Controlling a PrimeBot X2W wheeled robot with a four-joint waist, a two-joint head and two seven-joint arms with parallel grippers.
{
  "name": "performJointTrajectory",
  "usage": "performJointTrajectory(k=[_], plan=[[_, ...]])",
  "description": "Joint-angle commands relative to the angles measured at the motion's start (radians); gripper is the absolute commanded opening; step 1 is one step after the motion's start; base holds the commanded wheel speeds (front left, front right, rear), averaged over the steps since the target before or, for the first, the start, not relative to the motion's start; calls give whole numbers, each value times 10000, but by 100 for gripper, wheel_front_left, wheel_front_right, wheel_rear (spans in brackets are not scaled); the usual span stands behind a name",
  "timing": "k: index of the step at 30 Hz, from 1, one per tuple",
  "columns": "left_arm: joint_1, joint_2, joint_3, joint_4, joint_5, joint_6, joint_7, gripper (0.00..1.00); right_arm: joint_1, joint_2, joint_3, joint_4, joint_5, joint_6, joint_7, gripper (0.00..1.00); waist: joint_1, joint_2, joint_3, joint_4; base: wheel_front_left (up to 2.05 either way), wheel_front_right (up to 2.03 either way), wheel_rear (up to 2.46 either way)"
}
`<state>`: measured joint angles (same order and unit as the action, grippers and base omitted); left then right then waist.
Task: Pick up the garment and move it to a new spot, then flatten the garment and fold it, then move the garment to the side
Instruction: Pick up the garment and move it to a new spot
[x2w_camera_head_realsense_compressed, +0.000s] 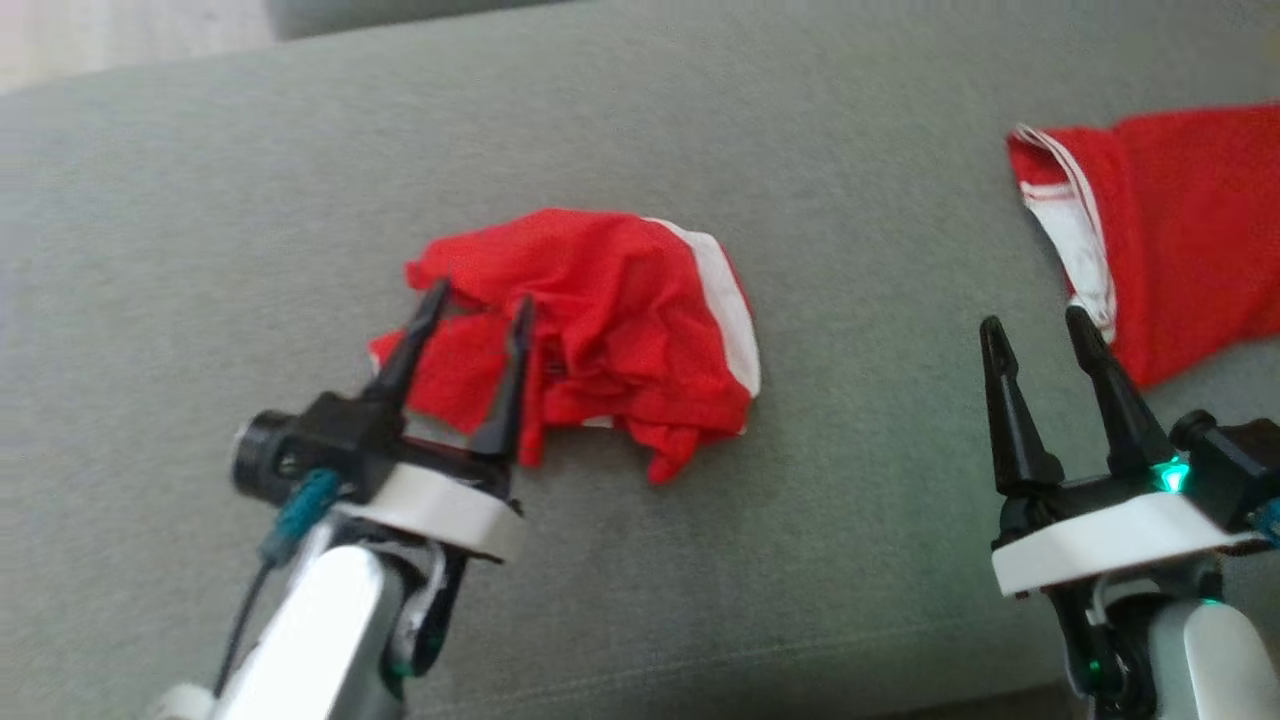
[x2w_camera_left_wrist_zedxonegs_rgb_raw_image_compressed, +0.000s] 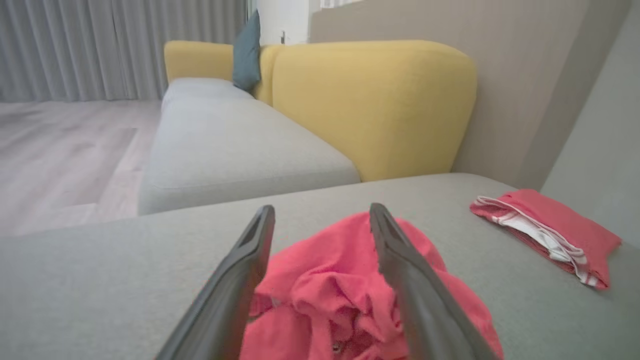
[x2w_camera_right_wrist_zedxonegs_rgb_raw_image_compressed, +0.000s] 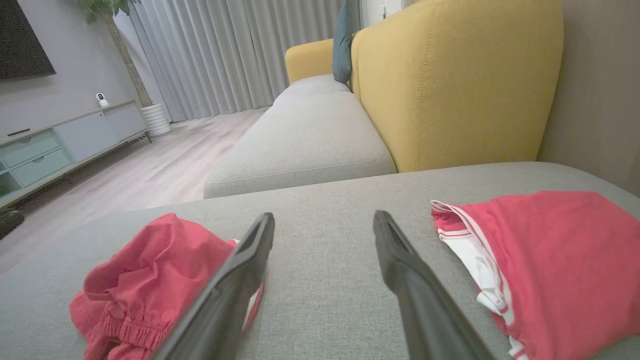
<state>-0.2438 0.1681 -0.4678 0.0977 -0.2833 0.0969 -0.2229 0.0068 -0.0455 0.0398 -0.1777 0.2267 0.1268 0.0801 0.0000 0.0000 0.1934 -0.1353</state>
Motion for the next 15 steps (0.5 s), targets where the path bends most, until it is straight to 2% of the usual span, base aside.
performJointTrajectory(k=[1,7,15], plan=[[-106,244,528,-462,11,160,-150,100,-126,-48,149,-327,-83,39,48,100,0,0,-448,458,0,0,0],[697,526,1352,-667,-88,720,-328,100,88,-62,101,-312,-345,39,288,100,0,0,-970,899,0,0,0],[1604,909,1795,-642,-209,922,-360,100,602,-121,56,-636,-533,39,598,100,0,0,-1450,1015,0,0,0]])
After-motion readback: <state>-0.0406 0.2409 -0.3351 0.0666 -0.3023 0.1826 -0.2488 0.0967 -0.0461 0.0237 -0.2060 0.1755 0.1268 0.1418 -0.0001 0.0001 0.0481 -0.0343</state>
